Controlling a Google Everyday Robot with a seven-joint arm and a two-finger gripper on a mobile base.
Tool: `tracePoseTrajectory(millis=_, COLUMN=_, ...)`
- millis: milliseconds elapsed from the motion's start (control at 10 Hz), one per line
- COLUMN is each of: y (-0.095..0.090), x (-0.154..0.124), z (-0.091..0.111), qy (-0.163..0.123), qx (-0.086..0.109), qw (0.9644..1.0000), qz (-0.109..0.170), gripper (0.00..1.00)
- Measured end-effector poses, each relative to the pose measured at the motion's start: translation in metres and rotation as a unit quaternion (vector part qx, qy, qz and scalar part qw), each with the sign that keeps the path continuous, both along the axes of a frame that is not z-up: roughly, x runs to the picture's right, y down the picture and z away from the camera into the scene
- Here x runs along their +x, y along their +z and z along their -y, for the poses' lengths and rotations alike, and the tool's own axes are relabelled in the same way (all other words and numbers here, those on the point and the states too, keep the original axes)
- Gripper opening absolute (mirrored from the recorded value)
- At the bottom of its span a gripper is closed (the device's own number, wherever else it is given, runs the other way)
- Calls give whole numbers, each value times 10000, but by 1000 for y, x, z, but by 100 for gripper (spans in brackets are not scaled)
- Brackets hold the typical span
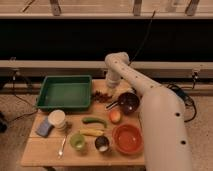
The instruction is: Place grapes in metal cup
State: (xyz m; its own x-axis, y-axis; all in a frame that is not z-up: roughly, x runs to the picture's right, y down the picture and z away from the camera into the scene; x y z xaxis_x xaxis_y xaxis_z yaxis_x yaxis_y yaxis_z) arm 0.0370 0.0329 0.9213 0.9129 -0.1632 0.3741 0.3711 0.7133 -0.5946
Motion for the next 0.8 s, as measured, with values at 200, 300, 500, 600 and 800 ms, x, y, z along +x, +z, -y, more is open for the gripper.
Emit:
tracePoseTrajectory(millis=200, y=-18, x=5, z=16, qy=121, qx=128, qw=9998, qz=94, gripper=0)
tracePoseTrajectory(millis=300, y=-26, x=7, z=24, qy=181, qx=185, qw=9995, qz=154, gripper=0)
tracePoseTrajectory(millis=500, y=-43, x=7, z=39, qy=266, qx=287, qw=9988, qz=309, gripper=0)
tracePoseTrajectory(millis=600, y=-58, x=10, z=50, qy=334, qx=369, qw=9979, qz=417, gripper=0)
tracePoseTrajectory(millis=800, y=-85, x=15, z=60, qy=323, qx=551, qw=9963, qz=583, gripper=0)
